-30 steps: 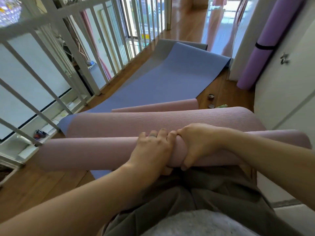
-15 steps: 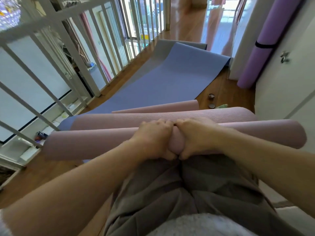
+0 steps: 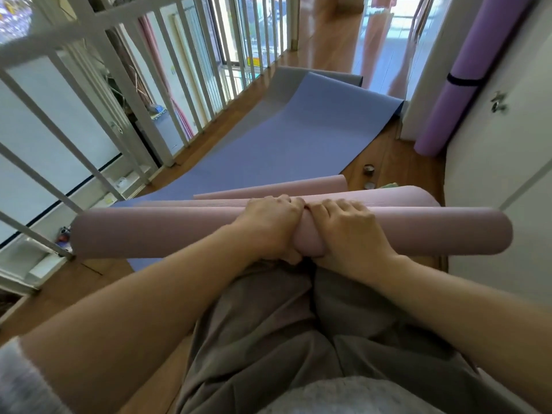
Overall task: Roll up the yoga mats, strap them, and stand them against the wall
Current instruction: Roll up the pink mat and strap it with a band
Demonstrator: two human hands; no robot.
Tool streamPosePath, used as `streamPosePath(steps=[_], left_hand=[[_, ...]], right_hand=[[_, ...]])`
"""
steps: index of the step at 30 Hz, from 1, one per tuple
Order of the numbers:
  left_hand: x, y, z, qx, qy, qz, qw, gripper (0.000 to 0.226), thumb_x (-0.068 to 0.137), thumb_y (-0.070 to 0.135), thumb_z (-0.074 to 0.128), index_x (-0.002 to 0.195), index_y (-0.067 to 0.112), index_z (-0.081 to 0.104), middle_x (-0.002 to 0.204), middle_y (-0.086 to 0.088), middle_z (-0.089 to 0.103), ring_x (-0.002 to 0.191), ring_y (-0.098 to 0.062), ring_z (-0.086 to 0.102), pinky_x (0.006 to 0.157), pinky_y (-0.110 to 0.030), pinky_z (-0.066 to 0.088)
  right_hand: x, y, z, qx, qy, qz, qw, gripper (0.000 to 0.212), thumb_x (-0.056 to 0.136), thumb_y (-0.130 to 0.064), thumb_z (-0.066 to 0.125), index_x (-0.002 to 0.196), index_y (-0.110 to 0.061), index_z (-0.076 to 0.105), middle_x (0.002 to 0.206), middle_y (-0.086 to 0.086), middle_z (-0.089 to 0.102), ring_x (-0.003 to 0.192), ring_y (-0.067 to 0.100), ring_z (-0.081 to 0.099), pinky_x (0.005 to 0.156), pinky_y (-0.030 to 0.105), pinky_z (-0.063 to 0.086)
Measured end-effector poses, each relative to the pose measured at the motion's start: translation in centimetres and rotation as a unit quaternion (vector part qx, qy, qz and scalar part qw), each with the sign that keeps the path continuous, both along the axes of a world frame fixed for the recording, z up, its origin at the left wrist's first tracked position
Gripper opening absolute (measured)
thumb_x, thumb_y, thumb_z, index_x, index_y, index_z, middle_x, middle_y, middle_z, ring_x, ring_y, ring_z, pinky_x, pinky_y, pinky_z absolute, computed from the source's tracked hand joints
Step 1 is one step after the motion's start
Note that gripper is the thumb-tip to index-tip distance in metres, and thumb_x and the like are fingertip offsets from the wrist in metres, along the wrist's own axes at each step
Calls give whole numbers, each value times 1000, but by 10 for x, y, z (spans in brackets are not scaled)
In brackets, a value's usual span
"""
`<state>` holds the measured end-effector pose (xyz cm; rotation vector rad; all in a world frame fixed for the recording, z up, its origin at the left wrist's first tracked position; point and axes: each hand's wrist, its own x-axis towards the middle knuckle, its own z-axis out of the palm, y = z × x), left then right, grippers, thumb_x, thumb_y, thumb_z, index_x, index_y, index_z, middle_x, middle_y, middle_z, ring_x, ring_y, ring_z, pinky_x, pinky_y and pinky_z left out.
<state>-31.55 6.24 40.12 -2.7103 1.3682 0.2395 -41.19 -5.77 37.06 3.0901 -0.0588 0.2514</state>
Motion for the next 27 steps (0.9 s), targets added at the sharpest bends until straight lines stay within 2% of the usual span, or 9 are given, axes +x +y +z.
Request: streamPosePath(steps=[2,6,8,12,14,18,21,24,27], left_hand=[[6,-4,2,21,24,4,999,85,63,55,77,132,21,41,127,0,53,114,-22,53,95,-40,44],[-13,3,-9,-9,-76,15,997,84,66,47,75,135,19,37,128,-2,51,115,-24,52,95,-39,41],[-21,5,-8,-9,-92,12,996,82,66,46,76,134,18,38,126,-2,51,114,-23,52,93,-38,39],[-31,14,16,-27,-23,11,999,77,67,44,78,130,22,40,125,2,55,109,-20,56,87,-35,43],[-44,23,20,-16,13,-3,1000,76,68,45,77,131,24,39,127,4,54,111,-19,56,91,-37,43],[-61,30,9,54,63,-11,996,84,70,50,76,137,23,34,133,0,49,117,-22,50,96,-41,41],[-51,31,8,38,87,-7,995,83,68,54,74,136,24,36,131,2,50,114,-20,51,95,-39,44],[-57,35,7,54,37,-10,998,89,73,47,74,143,21,26,136,-1,44,121,-24,46,101,-44,39],[-61,36,1,69,-10,-17,997,98,71,42,77,146,20,18,137,-4,42,124,-26,43,101,-45,37]], right_hand=[[8,-5,8,21,11,6,1000,66,70,-49,72,124,-18,52,115,1,64,100,22,62,88,36,49],[11,-6,12,7,23,27,999,64,72,-50,67,126,-21,49,119,-2,62,104,17,60,91,32,47],[5,-3,13,0,28,25,999,64,74,-49,66,128,-21,48,123,-3,60,108,17,58,93,31,43],[-13,0,44,32,52,55,997,59,69,-55,64,118,-26,51,112,-10,63,98,12,61,86,26,47],[-29,6,52,45,81,80,992,57,69,-57,63,117,-28,50,108,-14,62,92,9,60,81,24,48],[-43,17,37,66,136,93,984,65,69,-60,64,123,-27,47,115,-11,61,98,11,59,88,26,46],[-37,13,38,72,149,89,982,64,66,-62,66,116,-25,49,107,-11,62,89,10,59,78,26,47],[-26,8,41,72,187,100,974,67,63,-64,70,113,-24,49,102,-11,62,83,10,56,74,28,51],[-10,5,46,85,252,83,960,77,58,-65,75,118,-24,50,107,-9,62,92,14,58,80,34,52]])
